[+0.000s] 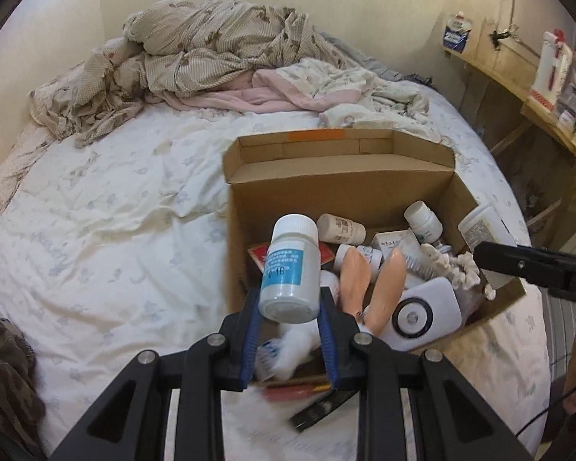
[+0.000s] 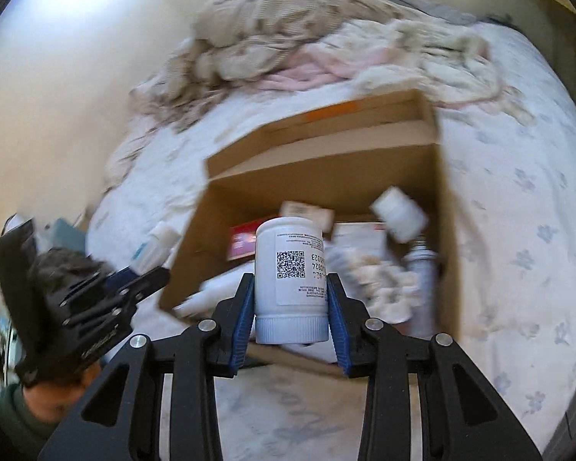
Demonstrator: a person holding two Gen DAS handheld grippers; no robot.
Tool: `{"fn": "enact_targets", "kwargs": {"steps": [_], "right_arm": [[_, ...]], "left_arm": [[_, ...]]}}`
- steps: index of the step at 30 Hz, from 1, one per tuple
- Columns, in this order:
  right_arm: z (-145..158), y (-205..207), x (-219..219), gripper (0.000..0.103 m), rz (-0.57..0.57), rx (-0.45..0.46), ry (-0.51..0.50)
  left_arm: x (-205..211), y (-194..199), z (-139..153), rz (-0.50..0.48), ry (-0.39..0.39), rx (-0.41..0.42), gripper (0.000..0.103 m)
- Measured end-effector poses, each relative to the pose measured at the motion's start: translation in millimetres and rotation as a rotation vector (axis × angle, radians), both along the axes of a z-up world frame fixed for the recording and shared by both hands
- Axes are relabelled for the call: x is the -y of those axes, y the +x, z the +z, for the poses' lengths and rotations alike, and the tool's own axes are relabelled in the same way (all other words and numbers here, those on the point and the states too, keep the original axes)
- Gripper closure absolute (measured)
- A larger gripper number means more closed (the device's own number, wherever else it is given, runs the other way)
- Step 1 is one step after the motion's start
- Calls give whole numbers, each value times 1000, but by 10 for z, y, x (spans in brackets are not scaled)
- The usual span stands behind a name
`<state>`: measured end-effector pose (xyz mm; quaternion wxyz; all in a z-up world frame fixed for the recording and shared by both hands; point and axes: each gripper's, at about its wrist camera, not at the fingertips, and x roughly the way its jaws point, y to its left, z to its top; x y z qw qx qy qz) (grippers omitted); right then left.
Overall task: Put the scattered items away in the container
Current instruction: 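Carry both held bottles over the cardboard box, then open both grippers to drop the bottles into the box, then move the right gripper to the black tube while the left approaches the pink tube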
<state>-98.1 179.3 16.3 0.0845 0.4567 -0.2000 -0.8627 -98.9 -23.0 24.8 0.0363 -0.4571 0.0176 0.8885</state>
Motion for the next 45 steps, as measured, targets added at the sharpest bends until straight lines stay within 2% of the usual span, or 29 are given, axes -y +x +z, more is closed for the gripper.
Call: {"fn": "enact_targets", "kwargs": {"steps": [6,9,11,13,14,15,18,25,27,30,32,35,39,42,45], "right_arm": [[-276,-113,-198,63,-55,115,-15],[-361,-143,-228,62,-72,143,-46],[-338,-148,-225,59,-79,140,-31],[-335,-149,-223,48,-88,139,-26],[-321,-147,-232,40,-97,135,-32],[-297,-138,-242,38,-103,128,-40],[-235,-106,-247,38,-109,108,-39],[-96,-34,-271,38,-126,71,-78],[-46,24,-307,37,-134,63,-97],[-48,109,-363,30,-149,75,-119],[-88,134,-384,30,-160,98,-146],[-149,160,-374,30,-156,123,-188],[-174,208,-287,30,-135,130,-163],[-188,222,-232,30,-115,136,-153],[-180,243,-208,30,-106,131,-130]], "left_arm": [[-278,-204,-180,8,-30,40,75],[-300,-224,-248,43,-50,54,75],[-279,-211,-264,76,-55,51,74],[-253,-208,-288,77,-29,78,64],[-240,-207,-287,75,-16,88,48],[-230,-196,-280,76,-4,93,38],[-190,-70,-195,74,16,68,31],[-107,331,-32,35,52,20,30],[-36,446,-48,40,66,26,23],[204,589,-180,123,114,68,23],[327,658,-295,157,152,98,23],[380,705,-490,182,147,148,23],[280,690,-735,141,142,174,23],[129,609,-991,74,78,228,23],[120,525,-1155,88,32,249,23]]}}
